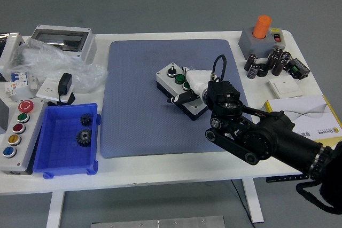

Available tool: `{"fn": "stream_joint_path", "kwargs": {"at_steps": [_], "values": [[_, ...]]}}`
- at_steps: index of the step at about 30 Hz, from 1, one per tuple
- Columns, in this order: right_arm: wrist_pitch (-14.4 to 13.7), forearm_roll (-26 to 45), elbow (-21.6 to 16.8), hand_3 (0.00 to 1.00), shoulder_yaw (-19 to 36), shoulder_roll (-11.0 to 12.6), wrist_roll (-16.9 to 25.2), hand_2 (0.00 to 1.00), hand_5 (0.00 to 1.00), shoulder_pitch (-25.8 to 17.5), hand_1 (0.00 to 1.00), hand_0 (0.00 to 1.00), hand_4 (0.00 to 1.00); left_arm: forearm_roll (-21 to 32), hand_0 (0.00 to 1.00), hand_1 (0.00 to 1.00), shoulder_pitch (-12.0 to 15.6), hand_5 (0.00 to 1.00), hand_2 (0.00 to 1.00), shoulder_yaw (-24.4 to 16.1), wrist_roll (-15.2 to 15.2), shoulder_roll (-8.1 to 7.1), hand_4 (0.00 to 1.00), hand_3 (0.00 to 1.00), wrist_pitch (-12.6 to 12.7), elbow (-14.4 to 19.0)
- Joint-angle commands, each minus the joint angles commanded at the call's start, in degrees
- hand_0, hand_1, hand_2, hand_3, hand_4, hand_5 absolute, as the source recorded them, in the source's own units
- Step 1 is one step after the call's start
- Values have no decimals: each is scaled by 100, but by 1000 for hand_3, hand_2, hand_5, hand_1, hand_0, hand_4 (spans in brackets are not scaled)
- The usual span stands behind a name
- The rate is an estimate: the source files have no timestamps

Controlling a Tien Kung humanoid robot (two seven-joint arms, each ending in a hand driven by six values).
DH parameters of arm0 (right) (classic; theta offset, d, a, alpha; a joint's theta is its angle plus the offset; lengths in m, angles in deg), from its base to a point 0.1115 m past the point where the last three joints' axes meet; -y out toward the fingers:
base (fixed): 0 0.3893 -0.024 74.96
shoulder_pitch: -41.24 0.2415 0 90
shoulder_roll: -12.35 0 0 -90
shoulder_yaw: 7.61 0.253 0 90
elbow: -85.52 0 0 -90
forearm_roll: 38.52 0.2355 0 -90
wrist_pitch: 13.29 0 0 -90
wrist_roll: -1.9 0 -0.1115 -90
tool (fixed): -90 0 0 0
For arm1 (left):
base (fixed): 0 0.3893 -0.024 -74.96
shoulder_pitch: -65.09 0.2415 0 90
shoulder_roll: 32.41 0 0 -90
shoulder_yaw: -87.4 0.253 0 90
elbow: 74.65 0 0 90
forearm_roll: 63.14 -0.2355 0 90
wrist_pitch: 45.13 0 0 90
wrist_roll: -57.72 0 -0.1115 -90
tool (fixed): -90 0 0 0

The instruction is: Pick up the button,place it on the desk,press the button,press the button

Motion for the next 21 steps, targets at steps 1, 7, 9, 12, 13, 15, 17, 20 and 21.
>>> {"fn": "stream_joint_path", "kwargs": {"at_steps": [1, 7, 9, 12, 13, 15, 17, 20, 21], "values": [[-4, -14, 0, 998, -12, -2, 0, 425, 477, -2, 481, 581, 970, -3, 625, 664, 1, 269, 608, -1, -1, 0, 716, 611, 0, 1], [-65, -209, -54, 998, -75, -8, 0, 386, 411, -9, 404, 373, 908, 0, 626, 664, 8, 262, 611, -6, -16, 2, 718, 612, 6, 2], [-76, -300, -85, 998, -105, -9, 0, 386, 411, -11, 404, 373, 908, 9, 626, 664, 11, 262, 611, -5, -25, 0, 718, 612, 11, 2], [-83, -353, -112, 998, -162, -14, 0, 386, 411, -17, 404, 373, 908, 13, 626, 664, 15, 262, 611, -9, -42, -4, 718, 612, 26, 3], [-91, -371, -122, 756, -187, -16, 0, 345, 274, -20, 343, 231, 756, 10, 626, 665, 16, 259, 610, -13, -50, -5, 719, 613, 33, 4], [-108, -389, -135, 756, -226, -17, 0, 345, 274, -24, 343, 231, 756, -1, 626, 665, 18, 259, 610, -25, -59, -6, 719, 613, 43, 6], [-123, -405, -147, 756, -255, -15, 0, 345, 274, -26, 343, 231, 756, -21, 626, 665, 19, 259, 610, -45, -66, -5, 719, 613, 48, 9], [-158, -442, -169, 466, -287, -3, 0, 353, 257, -27, 363, 228, 672, -45, 626, 664, 21, 259, 611, -69, -73, -3, 721, 614, 54, 13], [-176, -462, -179, 466, -296, 3, 0, 353, 257, -27, 363, 228, 672, -47, 626, 664, 22, 259, 611, -73, -75, -3, 721, 614, 56, 13]]}}
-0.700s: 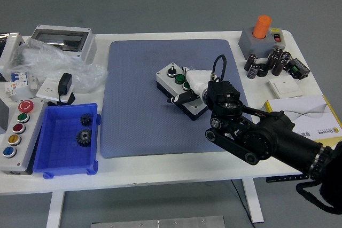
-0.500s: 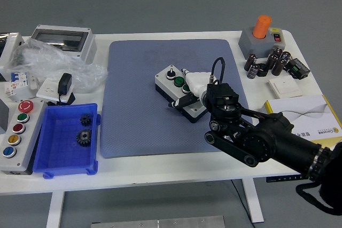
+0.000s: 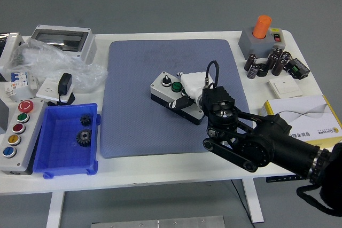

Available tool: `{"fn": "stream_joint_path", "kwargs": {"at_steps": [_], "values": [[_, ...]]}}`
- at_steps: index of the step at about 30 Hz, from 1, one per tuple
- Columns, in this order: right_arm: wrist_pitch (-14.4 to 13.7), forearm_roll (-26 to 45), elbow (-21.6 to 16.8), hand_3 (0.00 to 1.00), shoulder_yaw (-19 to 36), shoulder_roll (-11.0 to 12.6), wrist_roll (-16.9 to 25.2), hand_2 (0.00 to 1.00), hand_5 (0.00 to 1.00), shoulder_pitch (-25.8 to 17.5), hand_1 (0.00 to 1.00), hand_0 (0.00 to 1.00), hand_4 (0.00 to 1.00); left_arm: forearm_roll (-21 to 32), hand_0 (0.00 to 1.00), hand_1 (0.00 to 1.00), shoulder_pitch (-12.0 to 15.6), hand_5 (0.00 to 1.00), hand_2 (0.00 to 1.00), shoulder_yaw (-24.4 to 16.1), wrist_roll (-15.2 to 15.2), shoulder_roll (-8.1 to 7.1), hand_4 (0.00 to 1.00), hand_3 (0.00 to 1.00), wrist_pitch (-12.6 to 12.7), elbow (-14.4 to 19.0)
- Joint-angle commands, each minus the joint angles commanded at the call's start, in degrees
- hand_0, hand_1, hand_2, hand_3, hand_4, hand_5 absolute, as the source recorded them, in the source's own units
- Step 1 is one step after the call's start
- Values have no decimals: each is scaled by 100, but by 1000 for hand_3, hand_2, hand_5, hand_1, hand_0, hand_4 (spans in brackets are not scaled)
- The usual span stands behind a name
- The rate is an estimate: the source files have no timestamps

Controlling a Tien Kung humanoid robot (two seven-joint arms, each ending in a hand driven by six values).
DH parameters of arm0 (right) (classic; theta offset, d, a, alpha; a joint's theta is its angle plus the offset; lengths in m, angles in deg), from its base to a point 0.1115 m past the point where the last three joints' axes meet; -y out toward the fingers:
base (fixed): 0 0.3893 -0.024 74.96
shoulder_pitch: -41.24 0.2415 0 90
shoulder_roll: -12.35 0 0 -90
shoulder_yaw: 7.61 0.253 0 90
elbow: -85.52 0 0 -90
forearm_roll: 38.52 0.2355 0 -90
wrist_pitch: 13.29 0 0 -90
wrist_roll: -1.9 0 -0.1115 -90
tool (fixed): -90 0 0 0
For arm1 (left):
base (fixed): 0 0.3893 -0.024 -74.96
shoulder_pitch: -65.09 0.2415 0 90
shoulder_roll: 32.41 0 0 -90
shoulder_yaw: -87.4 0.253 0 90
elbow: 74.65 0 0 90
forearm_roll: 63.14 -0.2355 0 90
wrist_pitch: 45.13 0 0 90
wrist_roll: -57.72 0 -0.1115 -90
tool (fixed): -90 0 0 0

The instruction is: Pick up the button,place it on the desk,press the button,press the button

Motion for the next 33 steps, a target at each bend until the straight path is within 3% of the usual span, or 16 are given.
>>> {"fn": "stream_joint_path", "kwargs": {"at_steps": [3, 4, 9, 10, 15, 16, 21, 30, 33], "values": [[-51, -61, -38, 466, -19, 18, 0, 353, 257, 0, 363, 228, 672, -13, 626, 664, 3, 259, 611, -20, -5, 1, 721, 614, 7, 2], [-61, -73, -52, 401, -29, 24, 0, 354, 150, 2, 364, 208, 635, -18, 626, 665, 2, 258, 611, -28, -7, 1, 720, 616, 11, 3], [-141, -119, -125, 401, -71, 59, 0, 354, 150, 15, 364, 208, 635, -39, 626, 665, -12, 258, 611, -63, -24, -1, 720, 616, 34, 5], [-168, -134, -156, 376, -92, 77, 0, 341, 6, 22, 364, 194, 599, -41, 627, 665, -15, 262, 612, -67, -26, -1, 722, 616, 37, 5], [-361, -115, -442, 376, -380, 309, 0, 341, 6, 153, 364, 194, 599, -33, 627, 665, -23, 262, 612, -60, -26, 6, 722, 616, 44, 4], [-405, -120, -499, 391, -449, 361, 0, 341, 2, 189, 354, 175, 529, -32, 626, 668, -24, 266, 614, -57, -25, 6, 724, 618, 45, 4], [-788, -186, -826, 391, -910, 654, 0, 341, 2, 442, 354, 175, 529, -39, 626, 668, -33, 266, 614, -59, -25, 10, 724, 618, 54, 5], [-1926, -272, -991, 404, -2015, 1029, 1235, 326, 2, 966, 354, 184, 542, -33, 625, 668, -56, 273, 613, -41, -21, 12, 724, 619, 59, 5], [-1970, -397, -895, 404, -2045, 1045, 1700, 326, 2, 1059, 354, 184, 542, -16, 625, 668, -55, 273, 613, -23, -23, 11, 724, 619, 63, 3]]}}
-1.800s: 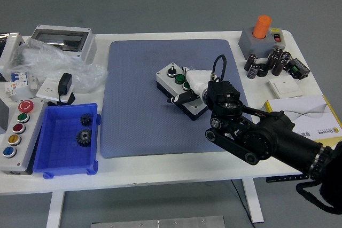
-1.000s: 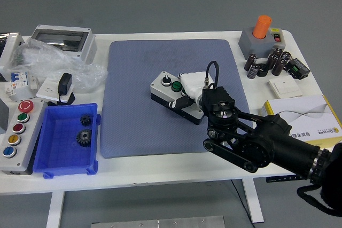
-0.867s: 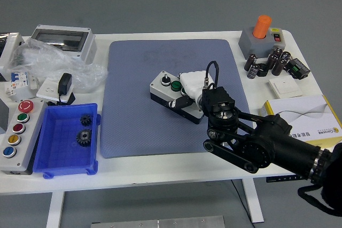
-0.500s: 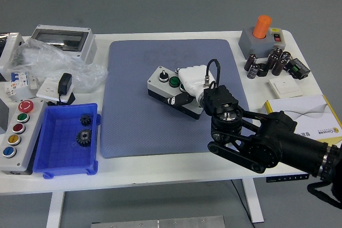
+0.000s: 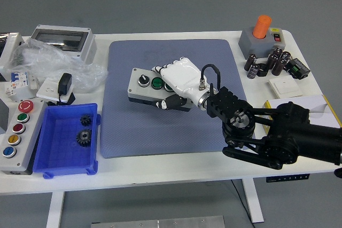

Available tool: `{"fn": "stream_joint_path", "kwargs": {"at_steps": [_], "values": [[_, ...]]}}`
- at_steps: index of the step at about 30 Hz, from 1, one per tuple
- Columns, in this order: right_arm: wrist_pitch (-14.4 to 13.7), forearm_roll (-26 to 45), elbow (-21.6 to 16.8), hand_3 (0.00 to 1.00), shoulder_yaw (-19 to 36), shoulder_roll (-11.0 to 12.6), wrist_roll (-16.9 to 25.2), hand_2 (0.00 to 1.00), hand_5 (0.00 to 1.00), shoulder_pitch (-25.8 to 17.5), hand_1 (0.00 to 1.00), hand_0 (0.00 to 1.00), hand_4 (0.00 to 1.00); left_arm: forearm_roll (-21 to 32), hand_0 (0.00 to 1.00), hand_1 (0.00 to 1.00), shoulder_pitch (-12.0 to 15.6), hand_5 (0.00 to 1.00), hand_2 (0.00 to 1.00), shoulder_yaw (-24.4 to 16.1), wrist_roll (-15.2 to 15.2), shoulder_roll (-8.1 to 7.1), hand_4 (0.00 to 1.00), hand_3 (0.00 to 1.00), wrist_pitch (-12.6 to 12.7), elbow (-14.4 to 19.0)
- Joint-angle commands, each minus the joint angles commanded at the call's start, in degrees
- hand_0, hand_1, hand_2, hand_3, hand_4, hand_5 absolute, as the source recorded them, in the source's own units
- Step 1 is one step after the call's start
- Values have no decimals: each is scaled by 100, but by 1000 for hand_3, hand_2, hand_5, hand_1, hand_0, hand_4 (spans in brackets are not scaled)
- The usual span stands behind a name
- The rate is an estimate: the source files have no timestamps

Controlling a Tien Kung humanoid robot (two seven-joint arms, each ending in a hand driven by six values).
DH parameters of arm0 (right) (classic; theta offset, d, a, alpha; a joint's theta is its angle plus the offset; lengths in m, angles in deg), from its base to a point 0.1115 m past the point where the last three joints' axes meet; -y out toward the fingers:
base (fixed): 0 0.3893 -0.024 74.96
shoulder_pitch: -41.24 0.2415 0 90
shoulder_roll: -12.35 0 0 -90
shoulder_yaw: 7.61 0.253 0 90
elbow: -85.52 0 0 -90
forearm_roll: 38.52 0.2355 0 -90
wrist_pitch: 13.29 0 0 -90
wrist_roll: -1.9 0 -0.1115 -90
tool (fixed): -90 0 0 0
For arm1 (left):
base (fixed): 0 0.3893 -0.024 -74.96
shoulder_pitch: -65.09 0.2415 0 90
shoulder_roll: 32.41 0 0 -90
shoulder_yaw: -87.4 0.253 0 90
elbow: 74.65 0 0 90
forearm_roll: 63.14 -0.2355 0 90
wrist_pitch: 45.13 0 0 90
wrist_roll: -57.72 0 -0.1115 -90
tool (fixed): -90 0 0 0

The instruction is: Pick up the button,place it on the desk,press the button,press the button

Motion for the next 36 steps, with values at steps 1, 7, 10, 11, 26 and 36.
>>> {"fn": "stream_joint_path", "kwargs": {"at_steps": [1, 7, 10, 11, 26, 36], "values": [[51, -24, 59, 407, 35, -1, 205, 328, 2, 23, 370, 210, 454, 3, 625, 668, -1, 278, 614, 6, -1, 1, 724, 619, 2, 0], [154, -12, 354, 406, 120, -48, 893, 333, 2, 9, 353, 209, 379, -5, 624, 668, -6, 287, 614, 6, -6, 12, 728, 618, 5, 2], [353, -10, 472, 406, 235, -84, 1090, 333, 2, -16, 353, 209, 379, -12, 624, 668, -9, 287, 614, 1, -10, 12, 728, 618, 4, 4], [418, 2, 496, 406, 267, -93, 1123, 333, 2, -27, 353, 209, 379, -11, 624, 668, -9, 287, 614, 1, -11, 12, 728, 618, 3, 4], [674, 279, 667, 410, 262, -184, 1070, 336, 2, -120, 381, 231, 383, -36, 623, 669, -15, 305, 614, -13, -14, 16, 726, 617, -16, 7], [847, 436, 739, 438, 104, -206, 814, 509, 2, -149, 505, 364, 459, -46, 622, 669, -16, 307, 615, -22, -23, 21, 728, 617, -40, 5]]}}
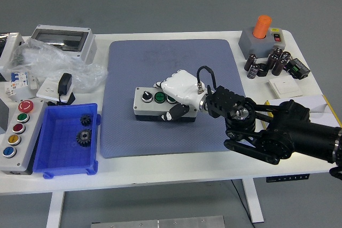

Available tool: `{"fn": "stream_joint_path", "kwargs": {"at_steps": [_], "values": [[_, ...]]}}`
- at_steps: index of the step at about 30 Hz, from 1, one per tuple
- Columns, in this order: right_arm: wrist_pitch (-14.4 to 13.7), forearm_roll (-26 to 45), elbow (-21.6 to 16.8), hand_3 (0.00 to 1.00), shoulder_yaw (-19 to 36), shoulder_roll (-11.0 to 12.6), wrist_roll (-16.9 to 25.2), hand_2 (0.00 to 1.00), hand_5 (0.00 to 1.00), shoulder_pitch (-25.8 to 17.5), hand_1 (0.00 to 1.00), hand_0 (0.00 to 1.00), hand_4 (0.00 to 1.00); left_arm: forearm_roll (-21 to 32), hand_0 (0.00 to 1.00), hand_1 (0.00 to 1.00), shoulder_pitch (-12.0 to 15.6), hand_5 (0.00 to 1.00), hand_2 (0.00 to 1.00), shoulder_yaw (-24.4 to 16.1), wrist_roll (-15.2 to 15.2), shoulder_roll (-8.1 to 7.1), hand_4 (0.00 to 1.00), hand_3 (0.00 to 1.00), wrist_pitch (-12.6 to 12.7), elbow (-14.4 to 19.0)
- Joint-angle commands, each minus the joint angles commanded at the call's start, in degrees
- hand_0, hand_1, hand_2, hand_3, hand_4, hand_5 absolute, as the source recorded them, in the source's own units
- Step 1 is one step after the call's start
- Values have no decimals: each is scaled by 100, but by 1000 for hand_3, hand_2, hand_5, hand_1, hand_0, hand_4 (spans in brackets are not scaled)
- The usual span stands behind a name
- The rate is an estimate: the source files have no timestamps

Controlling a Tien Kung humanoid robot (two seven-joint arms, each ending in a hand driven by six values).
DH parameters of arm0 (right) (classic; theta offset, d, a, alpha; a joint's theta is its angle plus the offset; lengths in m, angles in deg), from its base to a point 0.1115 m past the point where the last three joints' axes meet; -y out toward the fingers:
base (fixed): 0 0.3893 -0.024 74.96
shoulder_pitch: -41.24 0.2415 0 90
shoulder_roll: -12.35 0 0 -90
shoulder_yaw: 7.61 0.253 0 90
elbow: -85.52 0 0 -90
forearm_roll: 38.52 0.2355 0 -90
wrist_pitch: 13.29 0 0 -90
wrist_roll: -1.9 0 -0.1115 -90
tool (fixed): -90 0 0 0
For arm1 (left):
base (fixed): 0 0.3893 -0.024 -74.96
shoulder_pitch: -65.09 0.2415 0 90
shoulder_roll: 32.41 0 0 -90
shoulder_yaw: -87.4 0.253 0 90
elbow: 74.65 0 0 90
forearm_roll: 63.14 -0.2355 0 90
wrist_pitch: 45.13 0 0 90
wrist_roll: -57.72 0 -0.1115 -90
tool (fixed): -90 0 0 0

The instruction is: Pick up the button,place it on the desk,press the button,press the button

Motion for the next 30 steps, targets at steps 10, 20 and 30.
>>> {"fn": "stream_joint_path", "kwargs": {"at_steps": [10, 20, 30], "values": [[-94, -17, 1, 764, -71, 1, -100, 736, 200, 3, 693, 756, 807, -6, 621, 668, -3, 304, 613, -9, -22, -7, 725, 616, -38, -2], [-96, -53, -8, 851, -71, 6, -126, 795, 264, -4, 731, 789, 877, 9, 621, 669, 4, 293, 609, 3, -53, -10, 717, 614, -73, -8], [-7, 276, 10, 862, -149, 6, -249, 801, 280, -18, 732, 783, 892, 20, 621, 669, -1, 289, 607, 7, -85, -5, 715, 615, -128, -9]]}}
